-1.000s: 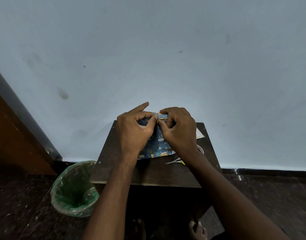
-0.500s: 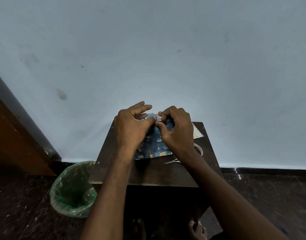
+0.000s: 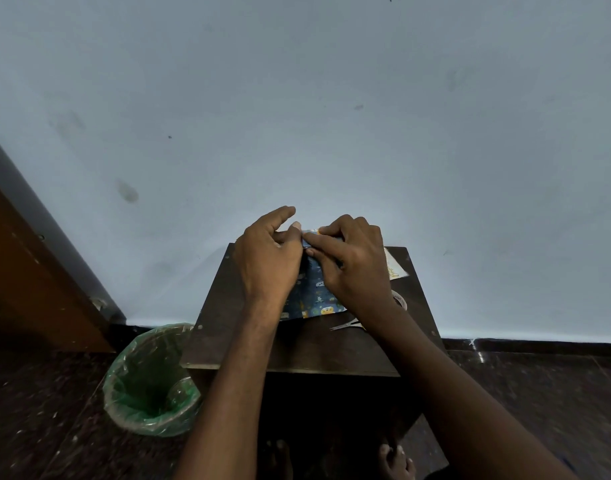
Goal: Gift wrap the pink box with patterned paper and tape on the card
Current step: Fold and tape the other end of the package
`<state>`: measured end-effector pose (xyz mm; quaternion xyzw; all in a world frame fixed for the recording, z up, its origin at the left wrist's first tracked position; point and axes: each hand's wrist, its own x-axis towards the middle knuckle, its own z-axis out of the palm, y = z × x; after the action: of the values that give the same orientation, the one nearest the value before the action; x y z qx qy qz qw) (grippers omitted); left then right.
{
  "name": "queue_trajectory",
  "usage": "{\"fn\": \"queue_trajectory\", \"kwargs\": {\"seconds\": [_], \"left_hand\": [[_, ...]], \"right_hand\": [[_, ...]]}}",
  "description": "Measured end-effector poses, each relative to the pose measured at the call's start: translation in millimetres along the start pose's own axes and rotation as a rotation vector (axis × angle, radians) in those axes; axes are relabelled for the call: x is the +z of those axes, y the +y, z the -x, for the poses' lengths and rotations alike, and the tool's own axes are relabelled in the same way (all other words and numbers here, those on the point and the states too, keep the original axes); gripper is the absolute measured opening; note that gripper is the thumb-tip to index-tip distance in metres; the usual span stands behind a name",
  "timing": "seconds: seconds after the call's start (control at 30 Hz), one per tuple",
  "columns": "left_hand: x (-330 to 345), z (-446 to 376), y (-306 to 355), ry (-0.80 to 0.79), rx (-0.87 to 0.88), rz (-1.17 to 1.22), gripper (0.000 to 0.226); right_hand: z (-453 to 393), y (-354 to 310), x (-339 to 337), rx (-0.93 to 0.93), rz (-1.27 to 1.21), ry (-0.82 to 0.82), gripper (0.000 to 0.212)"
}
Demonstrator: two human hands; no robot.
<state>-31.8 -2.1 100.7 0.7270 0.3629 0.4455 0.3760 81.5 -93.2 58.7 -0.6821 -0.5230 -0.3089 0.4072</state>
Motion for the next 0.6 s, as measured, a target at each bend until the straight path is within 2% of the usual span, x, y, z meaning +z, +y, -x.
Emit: {"fn": "queue_trajectory", "kwargs": {"seconds": [0.07,0.2,0.27,0.37,0.43,0.47,0.53,0.6], "left_hand": [[-1.7,-1.7,-0.7,0.027,-0.013,0.032,0.026],[0.4,-1.0,-3.5,0.06,-0.027,0.11,0.024],[3.7,0.9,-2.9,0.093,-0.004,0.108,0.022],[7.5,3.5,-1.9,0.119,0.035,0.092,0.018],[9.1,4.8,-4.6,0.114,0.071,0.085,0.019],[9.4,5.4,-6.3,0.114,0.092,0.093,0.019],[8.1,6.6,-9.5,0.115,0.135,0.138,0.019],[6.1,6.8,-12.8,0.105,0.169,0.19,0.02]], "right_hand": [[-0.6,-1.2,-1.8,-0.03,0.075,-0.074,0.04],[-2.4,0.4,-11.9,-0.039,0.042,-0.146,0.057],[-2.7,1.2,-15.7,-0.049,0.057,-0.181,0.073],[-1.8,3.6,-20.1,0.073,-0.075,-0.146,0.093],[0.1,8.6,-24.5,0.185,-0.156,-0.054,0.086],[1.9,12.7,-27.3,0.243,-0.209,-0.026,0.075],[4.8,21.2,-33.2,0.343,-0.367,-0.028,0.048],[8.0,27.2,-37.0,0.414,-0.493,-0.055,0.036]]}}
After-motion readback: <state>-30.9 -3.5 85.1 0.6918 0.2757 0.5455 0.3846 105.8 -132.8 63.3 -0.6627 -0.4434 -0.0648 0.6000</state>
